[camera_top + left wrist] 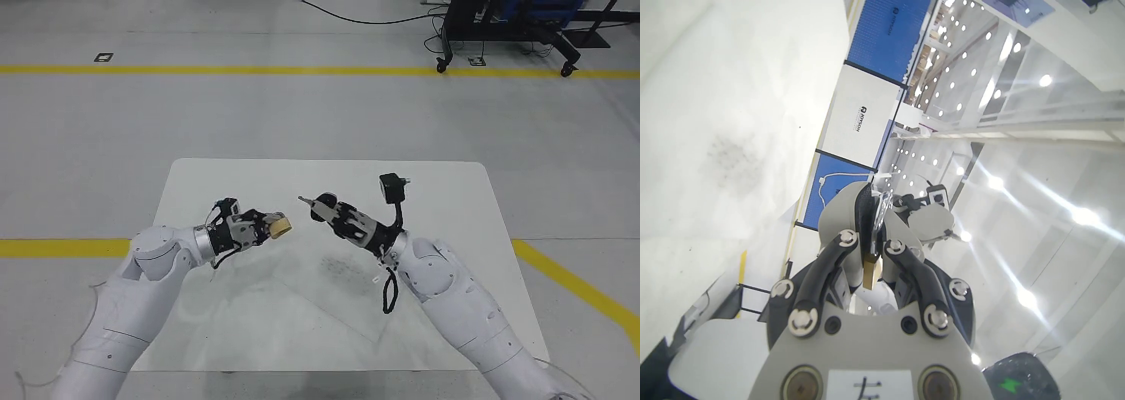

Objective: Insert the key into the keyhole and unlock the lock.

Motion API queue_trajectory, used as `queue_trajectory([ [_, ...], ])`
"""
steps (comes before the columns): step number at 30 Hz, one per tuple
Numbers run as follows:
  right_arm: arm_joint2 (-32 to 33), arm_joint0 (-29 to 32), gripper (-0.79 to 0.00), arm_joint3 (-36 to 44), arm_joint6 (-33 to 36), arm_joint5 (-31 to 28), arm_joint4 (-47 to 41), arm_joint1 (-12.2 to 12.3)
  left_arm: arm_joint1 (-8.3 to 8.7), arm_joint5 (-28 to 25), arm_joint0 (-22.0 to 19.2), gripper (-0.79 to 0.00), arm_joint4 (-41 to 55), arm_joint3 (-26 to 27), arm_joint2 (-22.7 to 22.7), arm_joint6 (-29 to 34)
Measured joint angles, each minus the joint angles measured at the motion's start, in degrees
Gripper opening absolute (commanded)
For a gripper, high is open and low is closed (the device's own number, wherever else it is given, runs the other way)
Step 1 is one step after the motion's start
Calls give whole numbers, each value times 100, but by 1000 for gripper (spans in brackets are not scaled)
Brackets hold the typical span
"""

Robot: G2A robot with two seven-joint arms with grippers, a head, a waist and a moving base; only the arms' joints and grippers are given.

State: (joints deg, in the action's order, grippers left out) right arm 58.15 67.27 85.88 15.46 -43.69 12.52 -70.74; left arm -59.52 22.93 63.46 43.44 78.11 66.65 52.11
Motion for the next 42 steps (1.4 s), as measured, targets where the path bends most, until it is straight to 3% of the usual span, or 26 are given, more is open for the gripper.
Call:
queue_trajectory([
  [2,117,-70,-785,217,254,-126,313,46,-8,417,-184,-785,137,-163,-71,-61],
  [6,653,14,-785,1260,925,-24,2025,220,-49,1032,-591,-785,76,-431,-288,195],
  [10,1066,319,-785,2548,1656,94,3737,371,-124,1169,-957,-785,99,-565,-555,429],
  [15,859,578,-785,3730,2734,458,5544,440,-218,1064,-1258,-785,4,-734,-881,500],
  [26,846,582,-785,3758,2727,501,5569,436,-215,1059,-1219,-785,20,-721,-850,404],
  [29,822,559,-785,3785,2729,472,5619,441,-196,1098,-1210,-785,10,-500,-762,269],
  [36,-253,5,-785,4001,3692,304,7989,398,-175,1194,-1148,-785,55,-541,-712,238],
  [42,-1180,-359,-785,3858,3949,559,8989,250,-205,1258,-1214,-785,-111,-512,-829,-78],
])
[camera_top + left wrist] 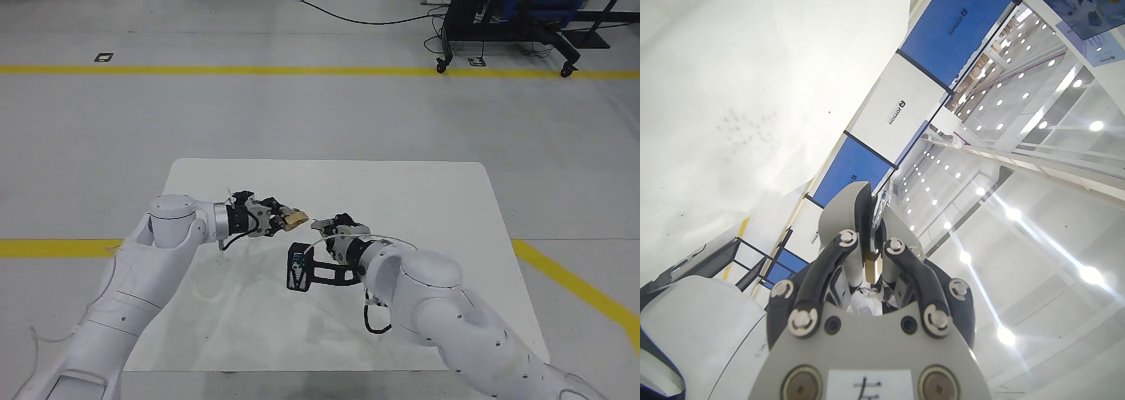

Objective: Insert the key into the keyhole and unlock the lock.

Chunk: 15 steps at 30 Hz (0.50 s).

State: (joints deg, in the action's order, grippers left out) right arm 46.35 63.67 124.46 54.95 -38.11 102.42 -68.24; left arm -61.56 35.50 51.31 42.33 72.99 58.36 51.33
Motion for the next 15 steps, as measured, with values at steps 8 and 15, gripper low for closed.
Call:
queue_trajectory([
  [8,-824,-307,-785,-236,398,135,877,-214,-29,149,-42,-785,85,-57,-72,-44],
  [15,-889,-406,-785,-546,486,45,653,-346,-54,228,-87,-785,196,-136,-122,6],
])
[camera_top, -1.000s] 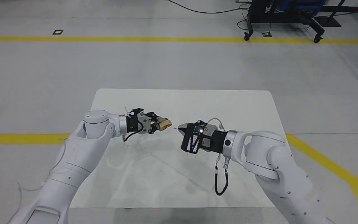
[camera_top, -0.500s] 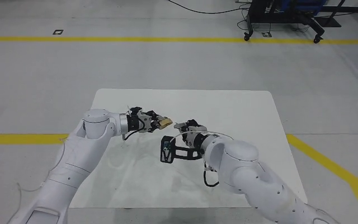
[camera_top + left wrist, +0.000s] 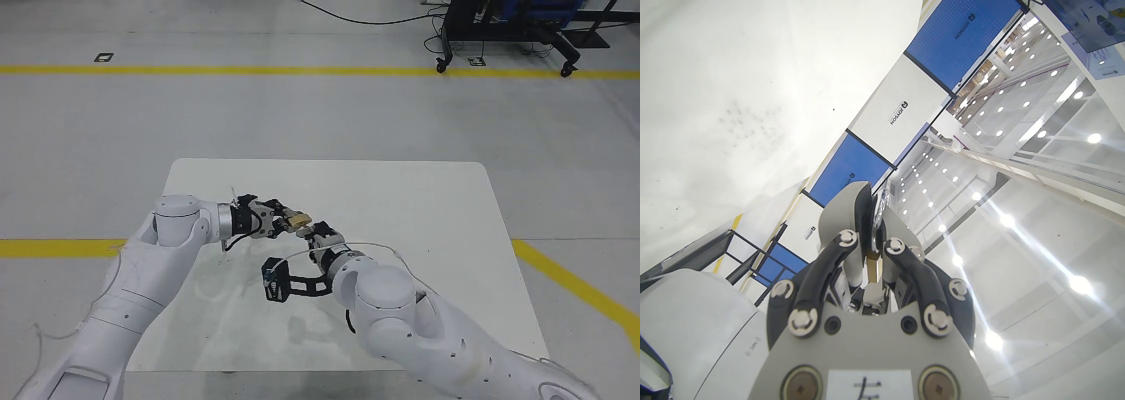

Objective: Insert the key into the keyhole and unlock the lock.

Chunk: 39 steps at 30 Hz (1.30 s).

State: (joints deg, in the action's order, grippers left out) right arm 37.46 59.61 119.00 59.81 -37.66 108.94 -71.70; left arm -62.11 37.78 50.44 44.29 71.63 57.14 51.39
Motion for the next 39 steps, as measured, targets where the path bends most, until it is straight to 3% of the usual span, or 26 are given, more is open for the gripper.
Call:
queue_trajectory([
  [16,126,-70,-785,-241,119,-146,-334,-163,-19,18,-57,-785,37,-95,-55,53],
  [39,-37,-116,-785,-379,450,-225,175,-395,-39,102,-107,-785,117,-204,-122,155],
])
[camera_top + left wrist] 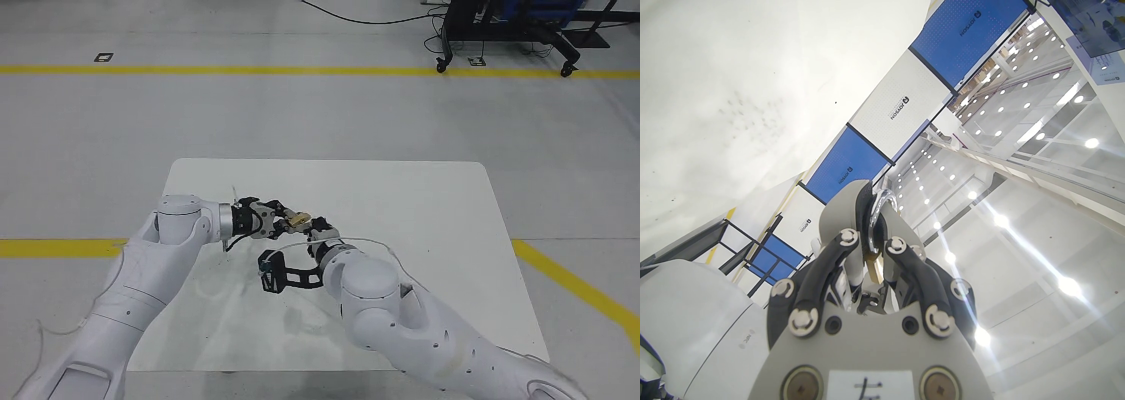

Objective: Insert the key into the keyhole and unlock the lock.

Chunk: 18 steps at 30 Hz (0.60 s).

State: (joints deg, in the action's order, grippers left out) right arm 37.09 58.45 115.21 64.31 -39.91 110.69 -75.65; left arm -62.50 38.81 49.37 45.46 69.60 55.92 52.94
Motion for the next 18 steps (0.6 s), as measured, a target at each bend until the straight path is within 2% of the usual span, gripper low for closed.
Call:
queue_trajectory([
  [12,-251,-133,-785,-301,-195,-202,466,-47,-6,69,-64,-785,-92,-59,-87,77],
  [18,-203,-116,-785,-226,-310,-316,400,-29,1,-26,-84,-785,-151,-82,-76,56],
])
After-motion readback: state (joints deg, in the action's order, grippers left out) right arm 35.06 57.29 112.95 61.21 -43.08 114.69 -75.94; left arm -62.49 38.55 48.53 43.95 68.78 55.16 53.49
